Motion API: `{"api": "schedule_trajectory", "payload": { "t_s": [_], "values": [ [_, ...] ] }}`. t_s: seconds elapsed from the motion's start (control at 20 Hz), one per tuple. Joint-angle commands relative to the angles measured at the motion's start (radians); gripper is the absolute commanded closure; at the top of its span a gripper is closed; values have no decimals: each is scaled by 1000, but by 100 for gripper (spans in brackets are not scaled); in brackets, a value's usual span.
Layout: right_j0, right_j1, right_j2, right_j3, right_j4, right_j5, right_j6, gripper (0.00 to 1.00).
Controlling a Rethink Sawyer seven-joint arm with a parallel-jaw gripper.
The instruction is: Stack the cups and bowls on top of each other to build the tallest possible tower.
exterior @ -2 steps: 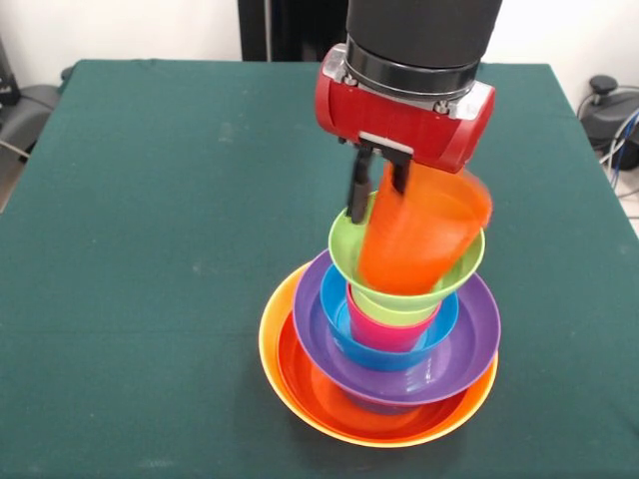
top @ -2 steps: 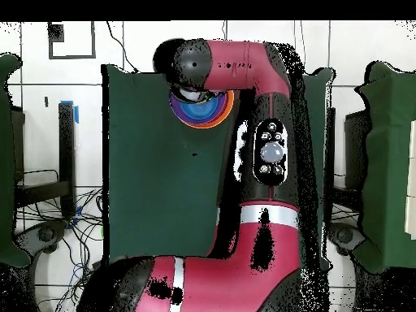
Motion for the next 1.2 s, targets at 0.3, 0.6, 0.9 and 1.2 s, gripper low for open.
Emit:
{"api": "schedule_trajectory", "payload": {
  "t_s": [0.3, 0.6, 0.9, 1.2],
  "values": [
    [21, 8, 49, 95, -12, -7, -58, 0],
    [15, 10, 51, 87, 5, 31, -45, 0],
    [17, -25, 41, 83, 16, 71, -46, 0],
    [26, -52, 35, 10, 22, 195, -65, 0]
  ]
}}
